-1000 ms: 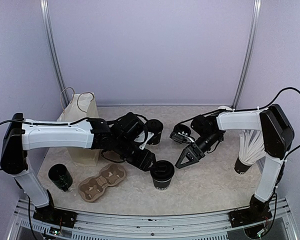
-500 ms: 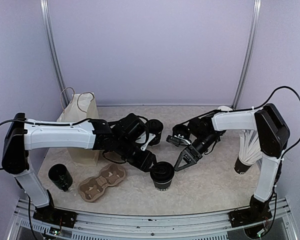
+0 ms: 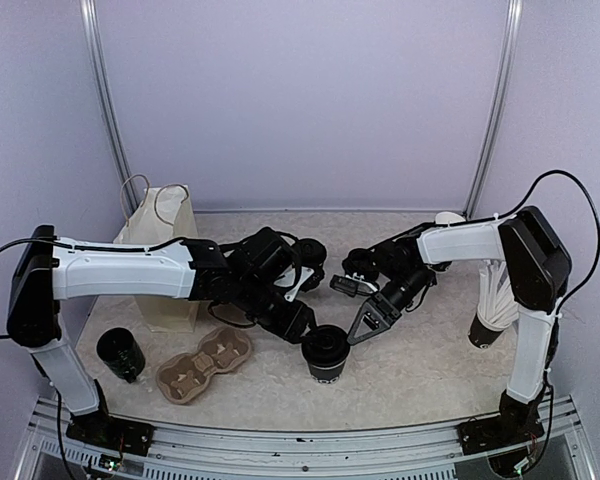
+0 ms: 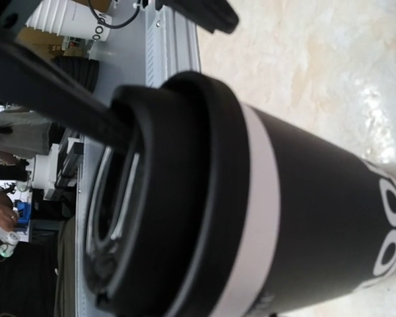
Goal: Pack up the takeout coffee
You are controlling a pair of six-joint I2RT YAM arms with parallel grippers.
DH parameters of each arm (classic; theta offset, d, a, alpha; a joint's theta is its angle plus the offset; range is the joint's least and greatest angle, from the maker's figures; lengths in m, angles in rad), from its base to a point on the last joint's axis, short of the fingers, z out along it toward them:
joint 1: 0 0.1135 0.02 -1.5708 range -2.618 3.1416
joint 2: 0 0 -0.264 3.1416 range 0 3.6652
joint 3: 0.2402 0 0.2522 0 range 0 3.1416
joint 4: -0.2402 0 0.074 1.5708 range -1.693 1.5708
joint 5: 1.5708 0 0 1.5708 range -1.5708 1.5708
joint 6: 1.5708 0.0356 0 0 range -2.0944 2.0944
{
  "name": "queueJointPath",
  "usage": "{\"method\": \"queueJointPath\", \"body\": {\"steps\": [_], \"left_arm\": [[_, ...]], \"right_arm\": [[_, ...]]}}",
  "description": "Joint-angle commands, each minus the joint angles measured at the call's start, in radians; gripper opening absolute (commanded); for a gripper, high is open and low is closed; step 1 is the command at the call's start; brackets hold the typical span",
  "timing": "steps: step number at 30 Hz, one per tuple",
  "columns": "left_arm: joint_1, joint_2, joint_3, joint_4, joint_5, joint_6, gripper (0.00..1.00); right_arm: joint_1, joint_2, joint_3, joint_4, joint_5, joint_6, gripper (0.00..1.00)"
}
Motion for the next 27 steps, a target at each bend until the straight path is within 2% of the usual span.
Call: {"method": "queueJointPath", "body": {"steps": [1,4,8,14,24,27], "left_arm": [[-0.020,0.033,0.031,-0.059,-0.030,0.006,0.47],[-0.031,0.045,0.049,-0.073,-0.036,0.006,0.47],[-0.042,0.059,0.061,-0.086,-0.049,0.007,0.48],[-0.048,0.064,0.051,-0.103,-0.078,0.006,0.47],[-0.071,0.062,-0.006,-0.091,-0.135,0.007,0.46],[-0.073,0.055,-0.017,-0.074,-0.154,0.010,0.46]], "right_arm": [[0.018,0.011,0.012,-0.018,-0.026,-0.007,0.46],[0.026,0.002,0.003,-0.004,-0.010,0.010,0.46],[0.029,0.005,-0.040,0.082,0.092,0.110,0.31],[0.029,0.034,-0.074,0.122,0.181,0.151,0.20],[0.029,0.015,-0.077,0.175,0.273,0.158,0.14],[0.030,-0.011,-0.068,0.172,0.227,0.122,0.15]]}}
